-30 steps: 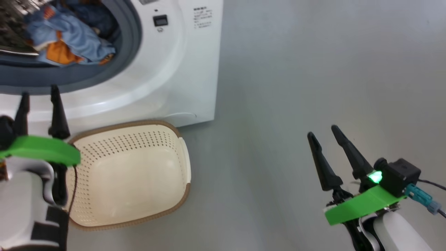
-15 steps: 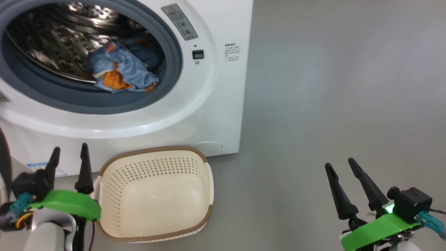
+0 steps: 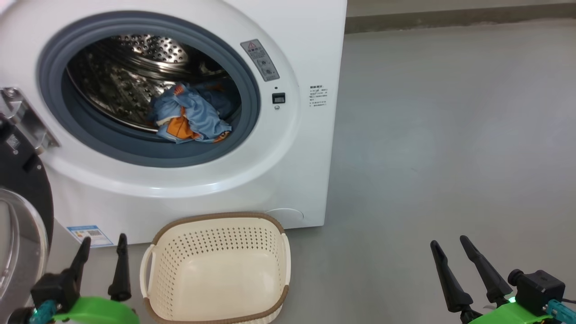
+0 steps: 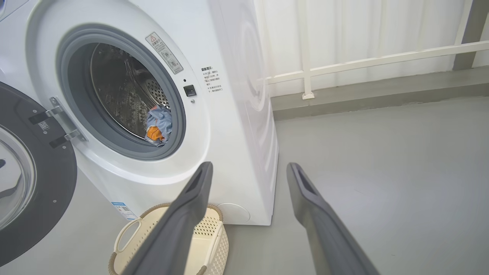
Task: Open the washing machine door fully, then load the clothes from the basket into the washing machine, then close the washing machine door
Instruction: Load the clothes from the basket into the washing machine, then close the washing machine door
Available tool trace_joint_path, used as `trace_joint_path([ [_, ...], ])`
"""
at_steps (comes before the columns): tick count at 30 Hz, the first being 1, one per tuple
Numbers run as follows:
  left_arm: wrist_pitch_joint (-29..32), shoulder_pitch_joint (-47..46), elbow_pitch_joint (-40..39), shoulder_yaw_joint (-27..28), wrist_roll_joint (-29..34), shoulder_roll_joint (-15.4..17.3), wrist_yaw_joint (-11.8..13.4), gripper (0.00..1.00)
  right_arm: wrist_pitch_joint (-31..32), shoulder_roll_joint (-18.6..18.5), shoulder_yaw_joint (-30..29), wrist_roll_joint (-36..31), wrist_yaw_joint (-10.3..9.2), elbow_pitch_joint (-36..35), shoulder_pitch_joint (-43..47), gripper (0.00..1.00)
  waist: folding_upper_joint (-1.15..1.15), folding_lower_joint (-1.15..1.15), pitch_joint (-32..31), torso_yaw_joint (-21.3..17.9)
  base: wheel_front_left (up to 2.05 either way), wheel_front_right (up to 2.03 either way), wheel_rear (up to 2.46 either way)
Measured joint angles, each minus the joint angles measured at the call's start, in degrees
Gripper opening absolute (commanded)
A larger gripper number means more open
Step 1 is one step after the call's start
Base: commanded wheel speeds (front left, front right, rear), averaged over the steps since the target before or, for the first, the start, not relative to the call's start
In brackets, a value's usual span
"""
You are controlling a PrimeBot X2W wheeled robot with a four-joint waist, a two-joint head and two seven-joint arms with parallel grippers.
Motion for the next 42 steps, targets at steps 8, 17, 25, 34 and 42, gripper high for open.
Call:
trace_joint_path([
  [8,0.0,6.0,-3.9,0.6,0.6,-0.2,0.0,1.0,0.0,0.0,-0.9,0.0,0.0,-0.2,2.3,1.0,0.0,0.0,-1.6,0.4,0.0,0.0,0.0],
  [17,0.0,10.9,-8.1,2.2,1.0,-0.2,0.0,1.0,0.0,-0.7,-2.5,0.0,0.0,-0.5,3.4,1.0,0.0,0.0,-2.1,0.7,0.0,0.0,0.0],
  [25,0.0,13.6,-11.2,3.2,1.0,-0.5,0.0,1.0,0.0,-0.7,-2.8,0.0,0.0,-0.8,3.4,1.0,0.0,0.0,-1.9,0.9,0.0,0.0,0.0],
  [34,0.0,14.3,-12.7,3.5,1.0,-0.7,0.0,1.0,0.0,-0.7,-2.8,0.0,0.0,-0.8,3.4,1.0,0.0,0.0,-1.7,0.8,0.0,0.0,0.0],
  [42,0.0,14.3,-13.0,3.4,1.0,-0.7,0.0,1.0,0.0,-0.7,-2.9,0.0,0.0,-0.9,3.4,1.0,0.0,0.0,-1.6,0.9,0.0,0.0,0.0],
])
